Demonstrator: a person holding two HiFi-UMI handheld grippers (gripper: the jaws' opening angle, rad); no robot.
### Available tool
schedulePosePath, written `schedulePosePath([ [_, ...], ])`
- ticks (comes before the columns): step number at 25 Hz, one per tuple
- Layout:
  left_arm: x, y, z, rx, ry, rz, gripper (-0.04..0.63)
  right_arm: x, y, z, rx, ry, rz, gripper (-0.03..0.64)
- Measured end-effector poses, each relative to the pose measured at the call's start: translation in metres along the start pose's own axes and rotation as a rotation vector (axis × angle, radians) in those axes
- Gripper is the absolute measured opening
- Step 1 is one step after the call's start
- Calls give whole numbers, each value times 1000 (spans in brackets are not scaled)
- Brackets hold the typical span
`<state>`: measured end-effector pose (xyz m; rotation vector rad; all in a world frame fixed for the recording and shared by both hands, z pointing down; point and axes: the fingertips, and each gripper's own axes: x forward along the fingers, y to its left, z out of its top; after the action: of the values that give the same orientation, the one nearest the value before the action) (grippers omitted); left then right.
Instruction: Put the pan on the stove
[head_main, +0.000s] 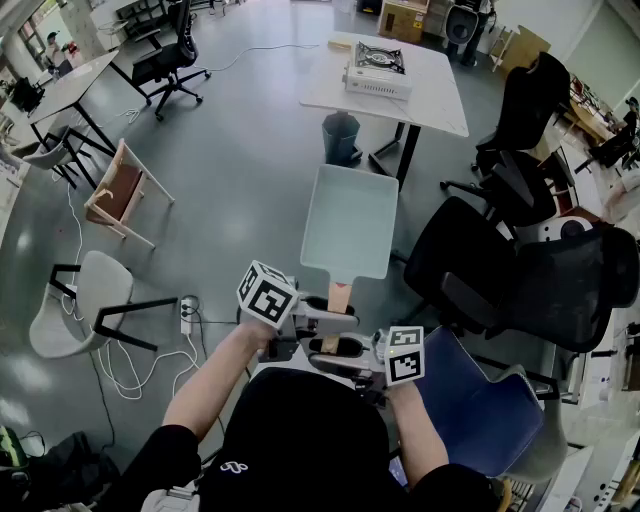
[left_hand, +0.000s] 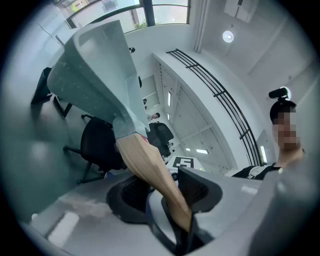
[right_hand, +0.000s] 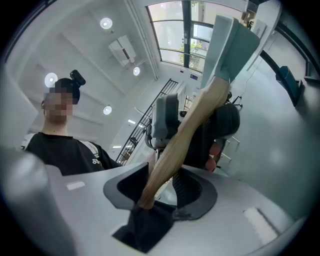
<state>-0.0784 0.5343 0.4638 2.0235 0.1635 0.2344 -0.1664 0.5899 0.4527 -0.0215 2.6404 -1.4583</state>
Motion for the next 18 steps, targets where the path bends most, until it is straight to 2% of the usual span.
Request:
schedulePosePath([
  [18,14,5,5,-5,-20,0,184,-13,-4,4,9,-11,-4,164],
])
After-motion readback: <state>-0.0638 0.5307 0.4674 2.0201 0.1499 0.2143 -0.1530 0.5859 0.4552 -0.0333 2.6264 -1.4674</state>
